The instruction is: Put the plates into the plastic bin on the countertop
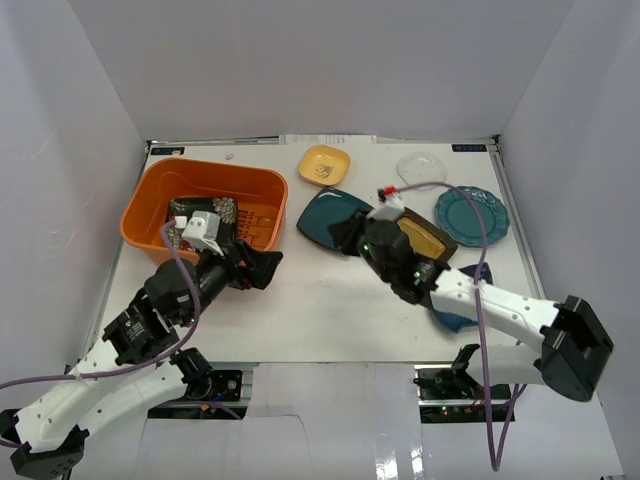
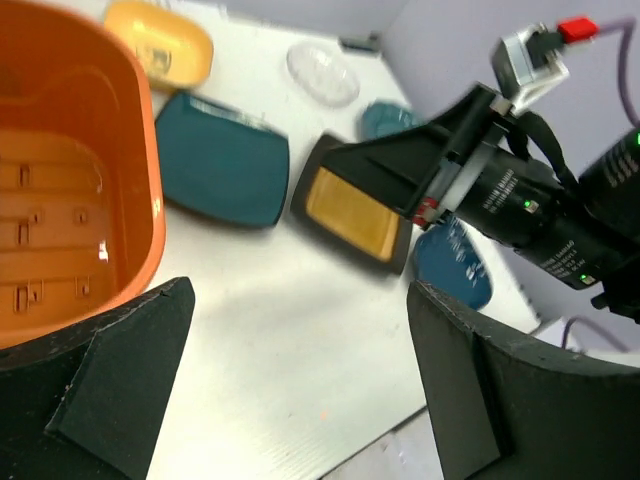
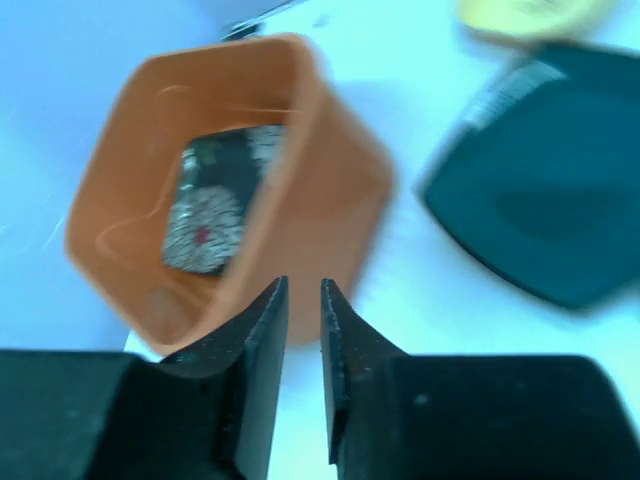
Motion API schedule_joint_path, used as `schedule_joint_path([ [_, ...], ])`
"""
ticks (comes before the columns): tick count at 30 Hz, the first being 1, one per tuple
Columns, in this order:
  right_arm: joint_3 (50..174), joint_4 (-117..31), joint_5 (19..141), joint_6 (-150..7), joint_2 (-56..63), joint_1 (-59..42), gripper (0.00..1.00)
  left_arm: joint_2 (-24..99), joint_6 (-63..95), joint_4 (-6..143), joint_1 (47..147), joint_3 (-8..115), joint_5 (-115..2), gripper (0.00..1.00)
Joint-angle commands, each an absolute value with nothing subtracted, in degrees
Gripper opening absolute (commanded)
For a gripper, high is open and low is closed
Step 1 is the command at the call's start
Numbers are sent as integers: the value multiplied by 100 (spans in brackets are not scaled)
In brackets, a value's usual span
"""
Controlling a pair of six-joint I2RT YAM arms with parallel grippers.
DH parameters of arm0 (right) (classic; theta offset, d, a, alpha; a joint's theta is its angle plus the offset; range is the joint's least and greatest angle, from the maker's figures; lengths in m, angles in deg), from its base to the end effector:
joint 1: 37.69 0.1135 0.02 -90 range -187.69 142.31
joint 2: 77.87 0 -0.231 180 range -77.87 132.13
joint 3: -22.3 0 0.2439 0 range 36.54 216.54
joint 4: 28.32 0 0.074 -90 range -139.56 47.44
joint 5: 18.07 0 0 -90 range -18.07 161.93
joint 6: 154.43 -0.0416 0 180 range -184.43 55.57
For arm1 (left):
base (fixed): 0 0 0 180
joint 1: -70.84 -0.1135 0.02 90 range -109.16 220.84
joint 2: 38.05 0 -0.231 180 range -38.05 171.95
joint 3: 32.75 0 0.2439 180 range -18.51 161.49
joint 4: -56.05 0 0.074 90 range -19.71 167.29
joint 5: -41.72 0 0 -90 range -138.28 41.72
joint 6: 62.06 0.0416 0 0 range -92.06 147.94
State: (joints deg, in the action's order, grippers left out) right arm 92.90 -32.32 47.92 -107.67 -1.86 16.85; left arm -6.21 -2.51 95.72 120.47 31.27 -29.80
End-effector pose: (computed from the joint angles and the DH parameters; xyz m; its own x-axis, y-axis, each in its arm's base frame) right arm 0.1980 0.2488 0.2963 -0.4193 0.4900 -0.7643 -0.3074 0.7155 0.6274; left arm 0.1025 -0.1002 0.3505 -0.3358 -0.3471 -0.8757 0.4047 0.7863 -0.4668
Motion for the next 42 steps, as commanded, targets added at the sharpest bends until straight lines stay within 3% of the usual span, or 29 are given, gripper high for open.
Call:
schedule_joint_path([
  [1,7345,-2676,3609,-12100,-919,1601,27,-825,-194,9412,12059,2729,-3429,98],
  [2,7032,-2526,3511,-12425,-1001,1601,33,-947,-63,9333,12059,2554,-3596,98],
  [3,6786,-2516,3406,-13037,-1045,1601,45,-1009,-1,9315,12059,2482,-3649,98],
  [6,6134,-2245,3002,-13883,-950,1601,63,-1193,236,9306,12059,2289,-3772,98],
  [11,6298,-1900,3001,-14466,34,1575,67,-1396,342,9332,12059,2095,-3756,98],
  [22,7117,-1005,2790,-15609,1977,1241,65,-1484,404,9332,12059,2042,-3808,98],
  [25,7336,-1004,2763,-16109,2425,1118,63,-1502,404,9332,12059,2034,-3817,98],
  [34,7671,-828,2807,-16629,3112,819,41,-1572,386,9332,12059,2025,-3729,98],
  [37,7688,-723,2790,-16576,3156,801,29,-1555,404,9341,12059,2034,-3694,98],
  [39,7653,-522,2860,-16524,3164,792,13,-1555,395,9341,12059,2034,-3668,98],
  [42,7592,-92,2947,-16129,3051,784,8,-1563,369,9332,12059,2034,-3606,98],
])
